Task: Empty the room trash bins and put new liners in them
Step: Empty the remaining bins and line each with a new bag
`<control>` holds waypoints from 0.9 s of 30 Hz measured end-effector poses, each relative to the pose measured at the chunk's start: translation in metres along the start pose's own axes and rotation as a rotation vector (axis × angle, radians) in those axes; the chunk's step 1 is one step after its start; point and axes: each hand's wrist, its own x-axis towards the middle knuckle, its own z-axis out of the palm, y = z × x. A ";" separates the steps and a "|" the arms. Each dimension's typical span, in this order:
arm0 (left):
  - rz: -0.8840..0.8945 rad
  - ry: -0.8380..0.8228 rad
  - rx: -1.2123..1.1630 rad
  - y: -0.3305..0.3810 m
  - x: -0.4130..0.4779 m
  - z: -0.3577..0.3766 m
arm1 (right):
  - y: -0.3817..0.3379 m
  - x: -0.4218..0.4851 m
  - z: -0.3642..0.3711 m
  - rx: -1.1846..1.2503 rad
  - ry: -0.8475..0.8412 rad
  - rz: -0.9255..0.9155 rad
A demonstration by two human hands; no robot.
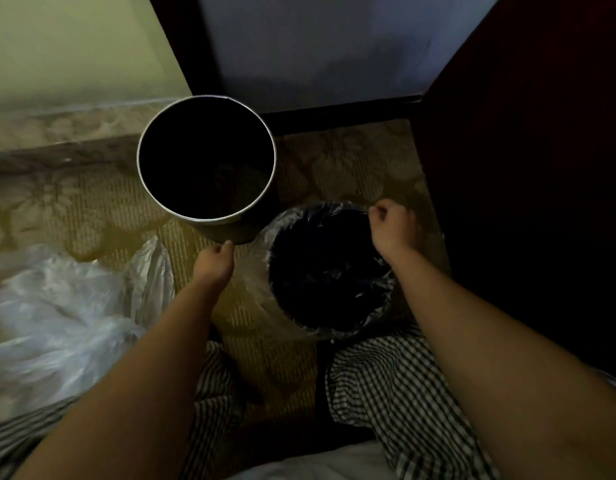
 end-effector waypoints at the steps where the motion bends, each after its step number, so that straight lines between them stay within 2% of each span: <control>1: 0.041 0.020 -0.003 0.007 0.006 -0.008 | -0.012 0.001 0.002 -0.001 -0.008 -0.056; 4: 0.085 0.050 -0.013 0.021 0.020 -0.034 | -0.047 0.003 0.014 0.016 -0.030 -0.191; 8: 0.033 0.015 0.014 0.026 0.038 -0.066 | -0.092 0.007 0.037 -0.053 -0.093 -0.274; 12: 0.074 0.063 0.015 0.027 0.057 -0.095 | -0.137 0.019 0.063 -0.011 -0.236 -0.215; 17: 0.097 0.011 -0.147 0.017 0.067 -0.097 | -0.160 0.029 0.088 -0.017 -0.304 -0.063; 23: 0.061 -0.015 -0.332 0.019 0.054 -0.103 | -0.165 0.011 0.083 -0.007 -0.243 -0.133; 27: 0.158 0.071 -0.340 0.018 0.032 -0.117 | -0.164 -0.010 0.057 0.000 -0.190 -0.192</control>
